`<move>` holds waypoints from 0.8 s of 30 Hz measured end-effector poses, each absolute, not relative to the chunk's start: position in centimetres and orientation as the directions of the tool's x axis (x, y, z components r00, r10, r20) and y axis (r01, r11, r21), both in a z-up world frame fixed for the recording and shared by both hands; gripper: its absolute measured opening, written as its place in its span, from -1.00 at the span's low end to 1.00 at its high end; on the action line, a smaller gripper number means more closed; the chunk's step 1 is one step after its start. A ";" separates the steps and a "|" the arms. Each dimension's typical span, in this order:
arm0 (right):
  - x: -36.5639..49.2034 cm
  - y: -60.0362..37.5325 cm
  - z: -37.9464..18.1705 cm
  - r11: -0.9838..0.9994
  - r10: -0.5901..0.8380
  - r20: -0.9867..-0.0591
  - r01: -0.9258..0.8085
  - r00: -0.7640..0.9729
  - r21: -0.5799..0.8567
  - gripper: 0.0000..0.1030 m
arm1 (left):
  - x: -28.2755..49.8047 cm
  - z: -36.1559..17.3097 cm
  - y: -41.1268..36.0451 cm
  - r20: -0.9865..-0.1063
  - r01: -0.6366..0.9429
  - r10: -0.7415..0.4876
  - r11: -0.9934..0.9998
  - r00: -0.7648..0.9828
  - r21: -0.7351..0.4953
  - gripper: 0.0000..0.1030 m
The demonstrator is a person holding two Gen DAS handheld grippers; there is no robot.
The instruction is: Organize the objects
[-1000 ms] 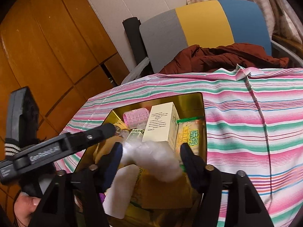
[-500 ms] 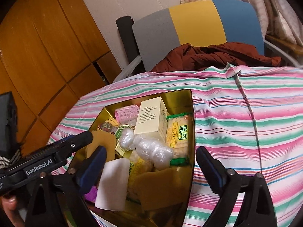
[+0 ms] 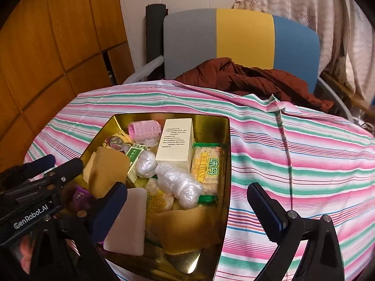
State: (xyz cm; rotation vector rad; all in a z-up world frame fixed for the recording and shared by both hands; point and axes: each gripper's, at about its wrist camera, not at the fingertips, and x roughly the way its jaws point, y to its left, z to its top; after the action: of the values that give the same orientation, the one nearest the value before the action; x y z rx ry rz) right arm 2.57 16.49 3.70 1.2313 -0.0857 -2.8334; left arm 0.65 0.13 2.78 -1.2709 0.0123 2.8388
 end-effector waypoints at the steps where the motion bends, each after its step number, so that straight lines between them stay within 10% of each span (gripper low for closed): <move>1: 2.6 16.4 3.8 -0.998 -0.057 -0.731 0.015 -0.680 0.063 0.99 | 0.7 2.8 0.0 -0.745 -0.025 0.019 -1.000 -0.667 -0.003 0.27; 24: 2.1 15.9 3.9 -0.996 -0.031 -0.781 -0.048 -0.624 0.078 0.99 | 0.8 2.4 -0.4 -0.819 0.000 -0.016 -1.000 -0.573 0.020 0.27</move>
State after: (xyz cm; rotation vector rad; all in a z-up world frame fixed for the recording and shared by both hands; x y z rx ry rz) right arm 2.11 15.95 3.85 1.3668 -0.1434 -2.8360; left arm 0.83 -0.37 2.45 -1.4555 0.0282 2.7941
